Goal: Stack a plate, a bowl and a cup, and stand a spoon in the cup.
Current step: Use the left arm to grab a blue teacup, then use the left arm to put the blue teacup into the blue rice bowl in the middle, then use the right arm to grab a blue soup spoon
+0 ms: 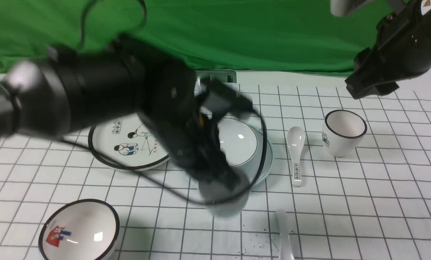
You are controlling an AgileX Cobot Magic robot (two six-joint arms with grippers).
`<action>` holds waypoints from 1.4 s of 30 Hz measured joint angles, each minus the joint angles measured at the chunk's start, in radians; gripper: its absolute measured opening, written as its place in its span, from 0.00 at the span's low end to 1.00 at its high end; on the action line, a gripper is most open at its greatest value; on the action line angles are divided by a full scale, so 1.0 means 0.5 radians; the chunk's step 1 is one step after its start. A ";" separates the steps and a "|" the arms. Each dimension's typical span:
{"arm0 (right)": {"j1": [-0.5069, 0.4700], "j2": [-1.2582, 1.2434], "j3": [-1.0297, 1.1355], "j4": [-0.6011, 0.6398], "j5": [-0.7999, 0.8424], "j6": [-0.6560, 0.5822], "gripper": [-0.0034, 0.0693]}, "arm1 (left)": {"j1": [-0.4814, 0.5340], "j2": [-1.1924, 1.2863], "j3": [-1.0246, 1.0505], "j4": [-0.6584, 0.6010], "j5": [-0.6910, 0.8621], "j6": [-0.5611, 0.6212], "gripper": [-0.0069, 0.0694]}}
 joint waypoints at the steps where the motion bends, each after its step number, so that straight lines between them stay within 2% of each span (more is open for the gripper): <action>1: 0.000 0.000 0.007 0.000 0.000 0.000 0.50 | 0.045 0.021 -0.074 -0.019 0.020 0.031 0.09; 9: 0.000 -0.003 0.013 -0.001 -0.041 0.000 0.50 | 0.398 0.502 -0.752 -0.209 0.174 0.174 0.09; 15: 0.000 -0.003 0.013 -0.002 -0.073 0.000 0.50 | 0.420 0.861 -1.069 -0.221 0.249 0.177 0.09; 22: 0.000 -0.003 0.013 -0.002 -0.073 0.000 0.50 | 0.418 1.002 -1.136 -0.233 0.262 0.178 0.10; 25: 0.000 -0.003 0.013 -0.002 -0.073 0.000 0.50 | 0.418 1.011 -1.142 -0.234 0.262 0.178 0.13; 31: 0.000 -0.003 0.013 -0.002 -0.032 0.000 0.50 | 0.418 0.977 -1.222 -0.236 0.315 0.172 0.36; 35: 0.000 -0.008 0.013 -0.002 0.085 0.017 0.50 | 0.418 0.802 -1.359 -0.219 0.480 0.167 0.53; 39: 0.004 -0.021 0.019 0.002 0.180 0.067 0.50 | 0.418 0.549 -1.392 -0.138 0.572 0.130 0.61; 42: 0.048 -0.045 0.089 0.000 0.199 0.119 0.50 | 0.418 0.349 -1.341 -0.047 0.584 0.074 0.60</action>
